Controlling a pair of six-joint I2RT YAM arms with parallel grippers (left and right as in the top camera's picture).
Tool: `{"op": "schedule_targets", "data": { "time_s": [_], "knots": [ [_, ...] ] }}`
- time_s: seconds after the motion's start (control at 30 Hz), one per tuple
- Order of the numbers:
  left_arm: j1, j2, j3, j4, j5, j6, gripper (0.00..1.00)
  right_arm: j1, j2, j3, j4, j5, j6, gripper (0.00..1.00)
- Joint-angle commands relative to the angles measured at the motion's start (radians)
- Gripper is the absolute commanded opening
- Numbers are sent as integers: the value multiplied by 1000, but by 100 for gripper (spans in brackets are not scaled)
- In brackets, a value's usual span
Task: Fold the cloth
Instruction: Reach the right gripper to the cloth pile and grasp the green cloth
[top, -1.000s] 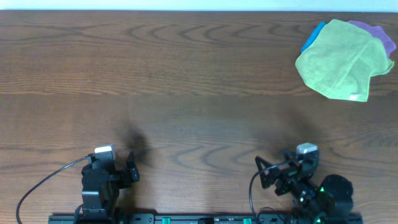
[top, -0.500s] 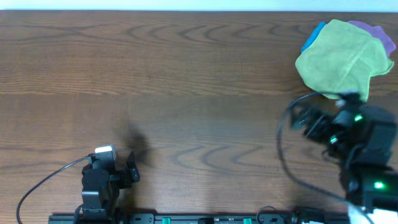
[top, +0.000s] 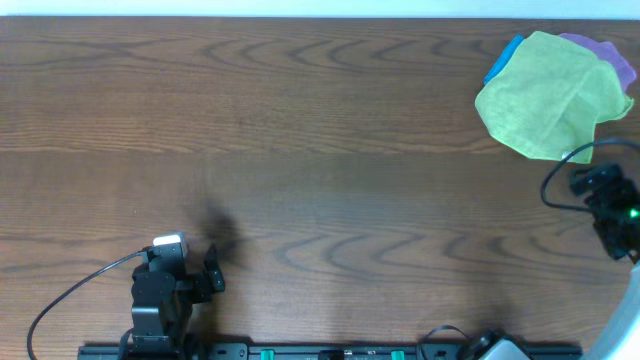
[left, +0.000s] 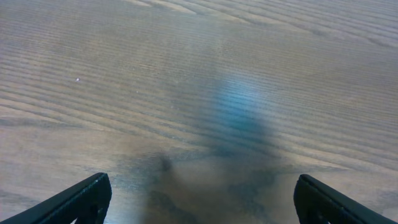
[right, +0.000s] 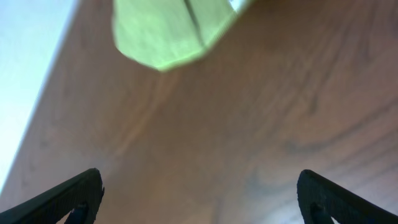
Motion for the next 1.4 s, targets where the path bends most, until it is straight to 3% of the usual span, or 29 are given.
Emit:
{"op": "schedule_targets", "data": {
  "time_s": [0.0, 0.17, 0.37, 0.6, 0.93, 1.37],
  "knots": [
    [-3, -6, -13, -18, 0, 14, 95, -32, 67, 9, -1, -17, -126, 99],
    [-3, -6, -13, -18, 0, 14, 95, -59, 214, 11, 70, -65, -247, 99],
    [-3, -6, -13, -18, 0, 14, 95, -59, 346, 50, 217, -200, -549, 99],
    [-3, -6, -13, -18, 0, 14, 95, -61, 412, 85, 464, -37, -587, 99],
    [-3, -6, -13, -18, 0, 14, 95, -46, 541, 93, 637, -43, -682, 99],
    [-3, -6, -13, -18, 0, 14, 95, -13, 829, 336, 541, -84, -844, 99]
  ]
}}
